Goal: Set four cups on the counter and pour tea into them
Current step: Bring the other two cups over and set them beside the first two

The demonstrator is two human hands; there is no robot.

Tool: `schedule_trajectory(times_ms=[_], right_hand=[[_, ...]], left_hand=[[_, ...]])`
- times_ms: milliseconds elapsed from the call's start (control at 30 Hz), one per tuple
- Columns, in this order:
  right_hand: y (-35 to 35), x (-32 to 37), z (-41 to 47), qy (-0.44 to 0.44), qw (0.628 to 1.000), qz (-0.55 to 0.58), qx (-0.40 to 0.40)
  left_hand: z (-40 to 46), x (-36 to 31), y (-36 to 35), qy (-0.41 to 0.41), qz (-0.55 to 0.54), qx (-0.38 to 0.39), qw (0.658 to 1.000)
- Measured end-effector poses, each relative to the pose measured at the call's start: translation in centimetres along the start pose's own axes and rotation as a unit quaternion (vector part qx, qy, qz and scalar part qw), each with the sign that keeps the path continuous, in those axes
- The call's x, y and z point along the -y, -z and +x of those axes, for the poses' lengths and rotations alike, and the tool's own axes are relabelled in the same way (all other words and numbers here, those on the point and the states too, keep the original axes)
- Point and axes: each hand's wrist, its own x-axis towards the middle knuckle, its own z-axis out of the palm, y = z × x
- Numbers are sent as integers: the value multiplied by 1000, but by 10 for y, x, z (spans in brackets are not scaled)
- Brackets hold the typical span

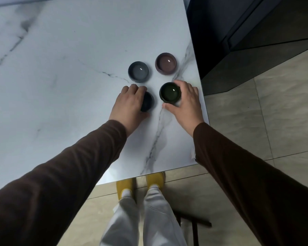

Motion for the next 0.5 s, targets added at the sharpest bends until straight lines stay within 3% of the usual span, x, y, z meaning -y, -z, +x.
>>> schedule_trajectory(times_ms=[267, 500], right_hand=[[5, 6, -3, -7, 1000, -19, 14], [29, 37, -11, 17, 993, -112, -10]], left_hand=[[-1, -2, 2, 3, 2, 1, 1000], [-32, 13, 29, 9, 2, -15, 1000]])
